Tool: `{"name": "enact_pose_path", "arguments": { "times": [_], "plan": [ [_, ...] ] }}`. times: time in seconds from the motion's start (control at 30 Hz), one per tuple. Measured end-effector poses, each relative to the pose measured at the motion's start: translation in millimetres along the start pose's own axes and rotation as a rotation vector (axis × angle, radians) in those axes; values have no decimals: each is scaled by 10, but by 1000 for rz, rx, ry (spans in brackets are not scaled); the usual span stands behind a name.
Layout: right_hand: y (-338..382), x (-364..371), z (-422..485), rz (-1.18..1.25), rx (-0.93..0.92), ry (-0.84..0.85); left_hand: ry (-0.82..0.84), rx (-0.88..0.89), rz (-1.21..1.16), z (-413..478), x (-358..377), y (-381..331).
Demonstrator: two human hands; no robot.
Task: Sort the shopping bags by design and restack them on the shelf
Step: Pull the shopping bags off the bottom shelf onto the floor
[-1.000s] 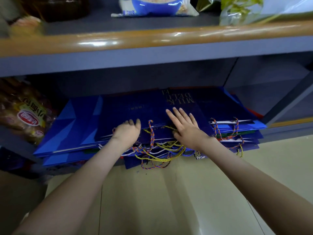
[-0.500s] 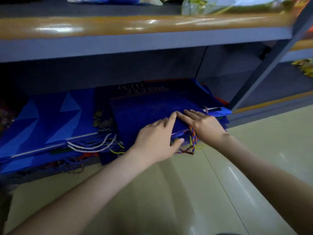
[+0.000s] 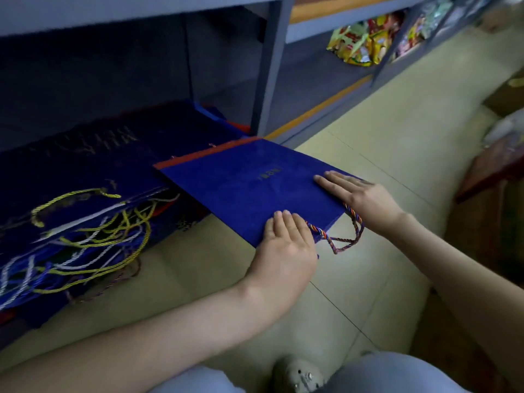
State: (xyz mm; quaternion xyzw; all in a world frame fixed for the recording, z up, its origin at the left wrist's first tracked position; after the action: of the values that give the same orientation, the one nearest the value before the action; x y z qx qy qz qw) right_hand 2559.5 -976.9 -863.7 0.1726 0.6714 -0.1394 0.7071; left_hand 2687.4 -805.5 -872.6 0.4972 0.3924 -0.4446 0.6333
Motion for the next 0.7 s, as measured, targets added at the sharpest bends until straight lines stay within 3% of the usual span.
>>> {"name": "enact_pose_path", "arguments": {
  "times": [0.17, 0.27, 0.33, 0.4, 0.57, 0.7],
  "plan": [
    [-202, 81, -467, 25, 98, -41, -60, 197, -94, 238, 61, -142],
    [-344, 194, -692, 29, 347, 55, -108, 346, -69, 513, 308, -195],
    [-397, 389, -769, -51, 493, 168, 6, 476, 16, 649, 650, -216],
    [-370, 674, -803, -97, 576, 263, 173, 452, 66, 657, 965, -204],
    [-273, 1388, -900, -21, 758, 466, 242, 364, 100, 406, 1336, -24],
    [-168, 1848, -844, 69, 665, 643, 143, 280, 171, 133, 1522, 411]
  ]
}}
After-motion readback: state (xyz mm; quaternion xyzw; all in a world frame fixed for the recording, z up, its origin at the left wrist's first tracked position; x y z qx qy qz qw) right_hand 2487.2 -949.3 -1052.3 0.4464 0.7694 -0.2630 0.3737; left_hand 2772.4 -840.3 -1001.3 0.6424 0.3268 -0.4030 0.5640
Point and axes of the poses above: each hand's wrist, its own z-axis towards the middle knuckle, its own x-axis out of the palm, y = z × x, the point moved 2 cm from there along z, towards the middle knuckle, and after that the axes turned 12 degrees about z, right-handed, at the moved point
